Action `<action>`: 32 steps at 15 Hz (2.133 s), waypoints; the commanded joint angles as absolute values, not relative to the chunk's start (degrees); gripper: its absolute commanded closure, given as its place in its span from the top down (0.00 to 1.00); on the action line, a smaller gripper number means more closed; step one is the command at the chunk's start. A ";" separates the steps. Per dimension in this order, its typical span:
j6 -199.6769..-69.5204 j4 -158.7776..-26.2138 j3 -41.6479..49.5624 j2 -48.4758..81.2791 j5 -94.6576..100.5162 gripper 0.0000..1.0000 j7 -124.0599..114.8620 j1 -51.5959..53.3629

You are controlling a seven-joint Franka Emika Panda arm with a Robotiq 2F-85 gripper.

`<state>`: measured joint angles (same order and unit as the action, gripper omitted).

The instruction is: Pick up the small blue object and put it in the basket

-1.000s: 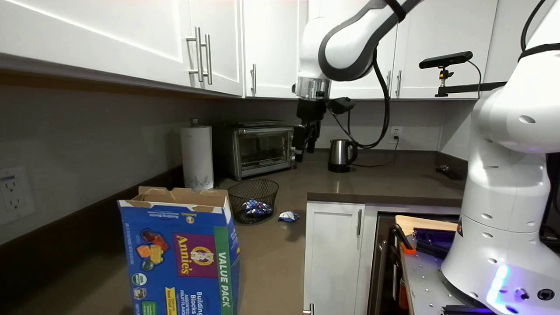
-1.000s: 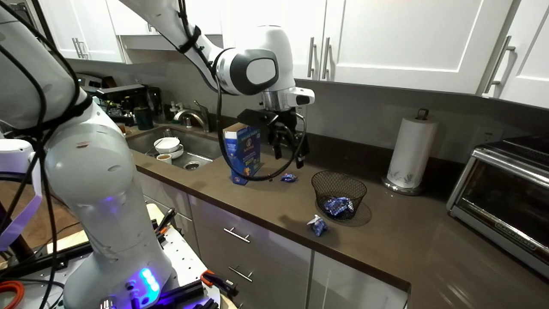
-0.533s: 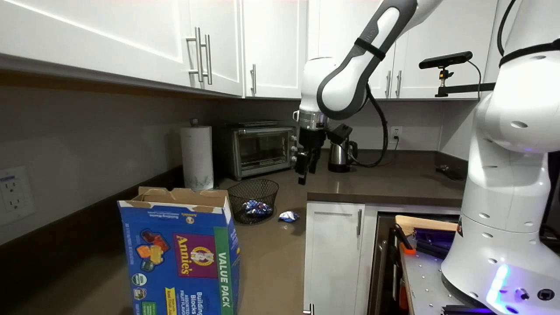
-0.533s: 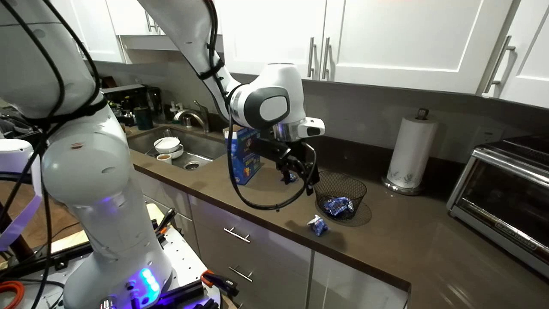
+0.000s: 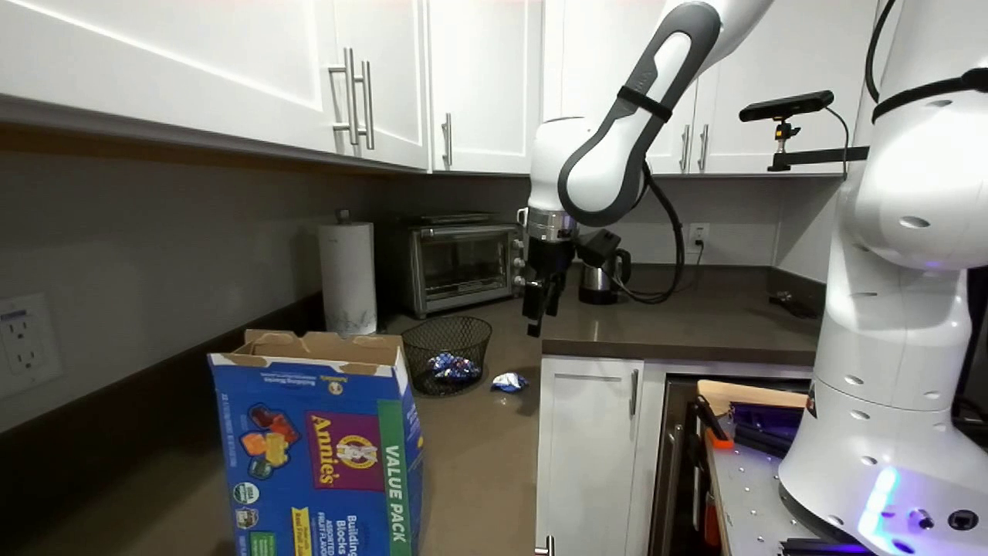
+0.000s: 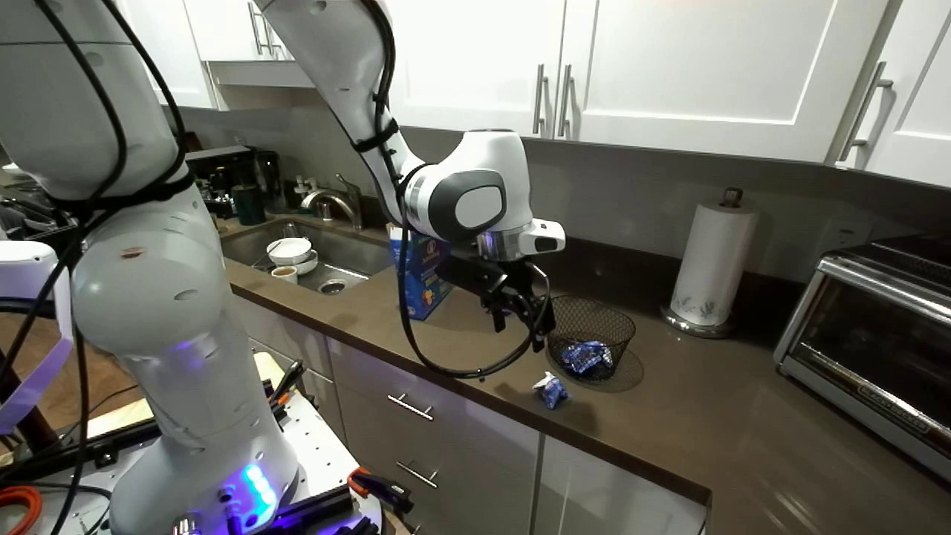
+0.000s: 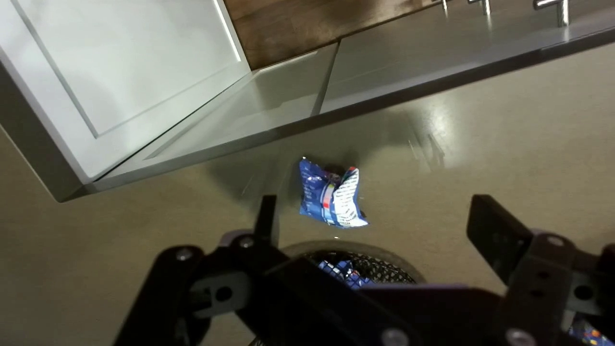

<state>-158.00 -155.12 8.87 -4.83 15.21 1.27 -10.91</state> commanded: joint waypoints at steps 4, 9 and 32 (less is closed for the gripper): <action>-171.94 -156.24 9.53 2.86 15.91 1.00 1.91 -10.97; -181.47 -155.32 9.84 10.18 16.09 1.00 2.42 -11.36; -184.08 -142.55 9.29 26.51 13.78 0.20 10.23 -13.30</action>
